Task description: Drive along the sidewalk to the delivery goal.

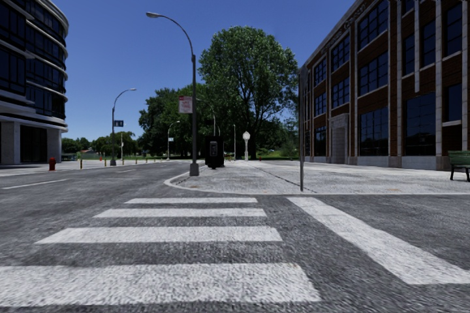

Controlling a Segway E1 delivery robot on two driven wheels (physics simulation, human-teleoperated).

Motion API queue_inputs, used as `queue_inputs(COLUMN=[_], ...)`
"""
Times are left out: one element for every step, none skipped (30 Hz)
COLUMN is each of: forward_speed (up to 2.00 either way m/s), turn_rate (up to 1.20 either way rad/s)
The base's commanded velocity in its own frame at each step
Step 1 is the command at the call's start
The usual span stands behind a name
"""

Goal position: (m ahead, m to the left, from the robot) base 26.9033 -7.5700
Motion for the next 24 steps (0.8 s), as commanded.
queue_inputs(forward_speed=[2.00,2.00,2.00,2.00,2.00,2.00,2.00,2.00,2.00,2.00,2.00,2.00,2.00,2.00,2.00,2.00,2.00,2.00,2.00,2.00,2.00,2.00,2.00,2.00], turn_rate=[0.00,0.00,0.00,0.00,0.00,0.00,0.00,0.00,0.00,0.00,0.00,0.00,0.00,0.00,0.00,0.00,0.00,0.00,0.00,0.00,0.00,0.00,0.00,0.00])
